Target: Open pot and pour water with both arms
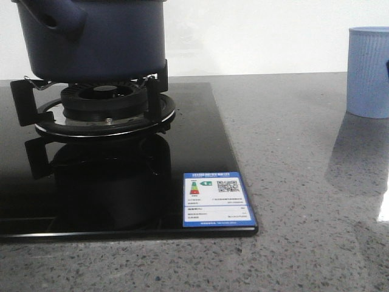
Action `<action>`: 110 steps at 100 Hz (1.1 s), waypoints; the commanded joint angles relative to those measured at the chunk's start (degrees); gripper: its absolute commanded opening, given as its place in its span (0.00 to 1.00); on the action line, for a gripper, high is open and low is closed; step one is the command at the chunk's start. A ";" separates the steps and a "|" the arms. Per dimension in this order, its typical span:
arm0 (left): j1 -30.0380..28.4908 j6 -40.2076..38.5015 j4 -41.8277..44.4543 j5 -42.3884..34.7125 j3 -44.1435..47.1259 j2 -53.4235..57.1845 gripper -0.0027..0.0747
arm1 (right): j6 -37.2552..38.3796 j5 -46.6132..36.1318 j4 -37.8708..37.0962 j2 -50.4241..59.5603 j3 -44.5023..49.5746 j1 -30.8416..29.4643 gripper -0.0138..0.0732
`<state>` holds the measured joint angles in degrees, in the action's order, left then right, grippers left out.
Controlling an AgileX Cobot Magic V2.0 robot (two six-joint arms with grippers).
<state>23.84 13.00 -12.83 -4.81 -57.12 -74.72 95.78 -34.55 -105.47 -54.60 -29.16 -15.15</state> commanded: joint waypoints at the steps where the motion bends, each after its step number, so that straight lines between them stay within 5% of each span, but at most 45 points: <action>1: 0.42 -0.12 0.11 -7.27 -2.19 0.72 0.54 | 0.65 1.59 -0.91 3.61 -1.32 -0.46 0.92; 110: 2.54 -0.12 0.11 -9.52 -2.19 -3.87 0.54 | 1.99 4.72 -0.91 8.97 -1.32 -0.46 0.92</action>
<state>26.07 13.00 -12.83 -8.37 -57.12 -80.19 97.59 -31.26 -105.47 -46.03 -29.04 -15.15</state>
